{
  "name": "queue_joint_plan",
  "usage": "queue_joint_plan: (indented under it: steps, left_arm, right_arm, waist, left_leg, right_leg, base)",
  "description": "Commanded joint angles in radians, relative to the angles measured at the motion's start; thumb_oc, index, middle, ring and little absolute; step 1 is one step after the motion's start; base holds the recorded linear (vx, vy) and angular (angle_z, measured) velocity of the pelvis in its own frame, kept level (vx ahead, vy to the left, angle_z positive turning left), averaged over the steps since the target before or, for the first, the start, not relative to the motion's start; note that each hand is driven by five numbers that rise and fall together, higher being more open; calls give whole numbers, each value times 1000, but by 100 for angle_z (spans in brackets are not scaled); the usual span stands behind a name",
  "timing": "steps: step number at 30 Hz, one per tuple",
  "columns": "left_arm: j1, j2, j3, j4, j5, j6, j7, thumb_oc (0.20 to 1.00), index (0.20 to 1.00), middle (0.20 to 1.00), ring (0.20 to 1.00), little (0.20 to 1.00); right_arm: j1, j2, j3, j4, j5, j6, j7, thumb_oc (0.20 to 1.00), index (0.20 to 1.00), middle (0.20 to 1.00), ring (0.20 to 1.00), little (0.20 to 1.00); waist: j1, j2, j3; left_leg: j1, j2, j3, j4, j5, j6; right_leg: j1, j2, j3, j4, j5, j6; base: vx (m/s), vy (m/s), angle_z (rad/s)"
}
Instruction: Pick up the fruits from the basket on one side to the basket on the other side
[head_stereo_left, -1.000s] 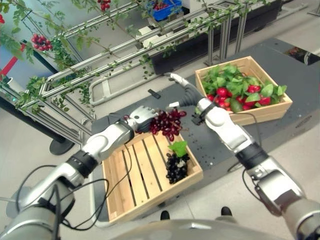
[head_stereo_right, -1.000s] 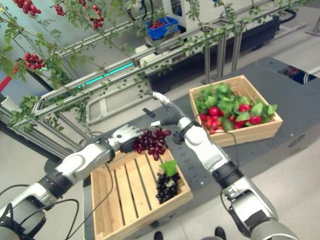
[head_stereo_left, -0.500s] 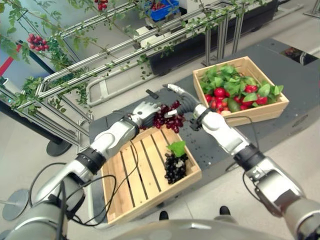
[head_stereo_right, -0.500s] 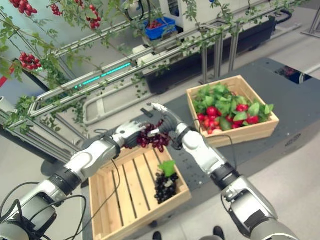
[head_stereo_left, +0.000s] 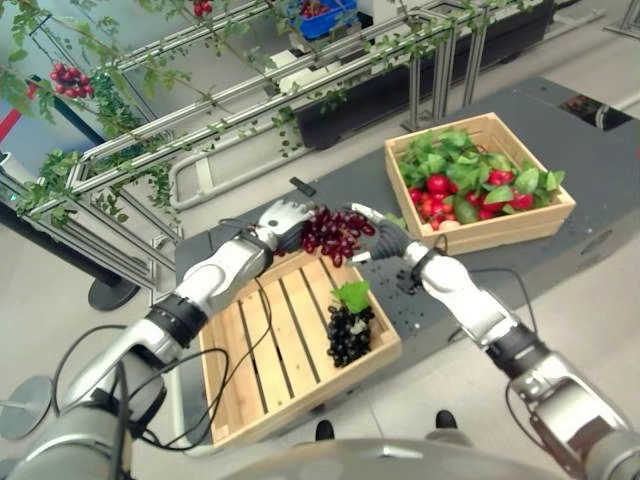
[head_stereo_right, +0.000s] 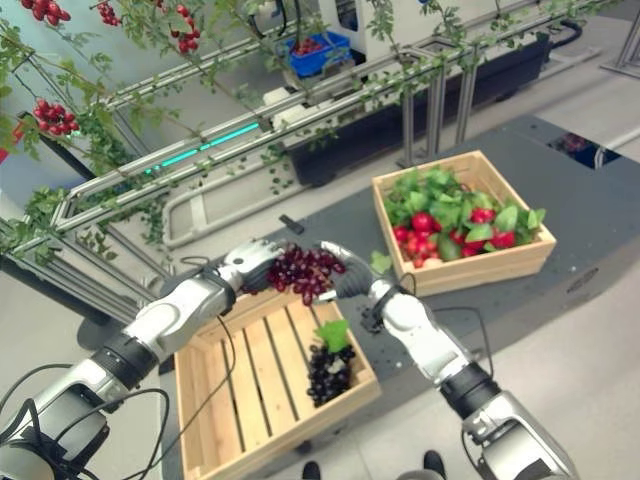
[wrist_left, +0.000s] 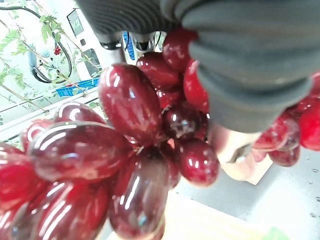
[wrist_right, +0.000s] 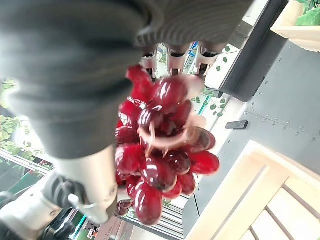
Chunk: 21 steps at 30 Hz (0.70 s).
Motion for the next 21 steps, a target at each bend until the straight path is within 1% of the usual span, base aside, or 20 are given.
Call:
queue_joint_plan:
  steps: [1, 10, 12, 21]
  left_arm:
    - [-177, 73, 117, 31, -42, 23, 71, 200, 200, 200, 200, 200]
    - [-148, 83, 124, -40, -62, 1, 51, 200, 200, 200, 200, 200]
    - [-128, 73, 139, -84, -85, -14, 46, 200, 200, 200, 200, 200]
    - [-128, 55, 137, -121, -116, -32, 26, 200, 200, 200, 200, 200]
  right_arm:
    - [14, 19, -34, -92, 53, -62, -6, 1000, 1000, 1000, 1000, 1000]
    - [25, 32, -34, -36, 53, -55, -14, 1000, 1000, 1000, 1000, 1000]
    - [29, 38, -38, -19, 63, -57, -11, 1000, 1000, 1000, 1000, 1000]
    - [23, 45, -24, 29, 61, -57, -9, 1000, 1000, 1000, 1000, 1000]
  waist:
    - [-6, -62, -37]
    - [2, -65, -43]
    - [6, -67, -44]
    - [8, -69, -50]
  left_leg:
    - [-44, -51, 25, 82, -48, 41]
    - [-42, -52, 17, 84, -48, 41]
    - [-42, -53, 13, 84, -48, 42]
    - [-42, -53, 11, 82, -47, 42]
  right_leg:
    - [23, 46, -1, 118, -206, -43]
    - [33, 47, -4, 116, -208, -44]
    - [34, 46, -5, 117, -207, -44]
    - [35, 46, -7, 114, -205, -44]
  base:
    - [0, 0, 0]
    - [0, 0, 0]
    - [0, 0, 0]
    - [-1, 0, 0]
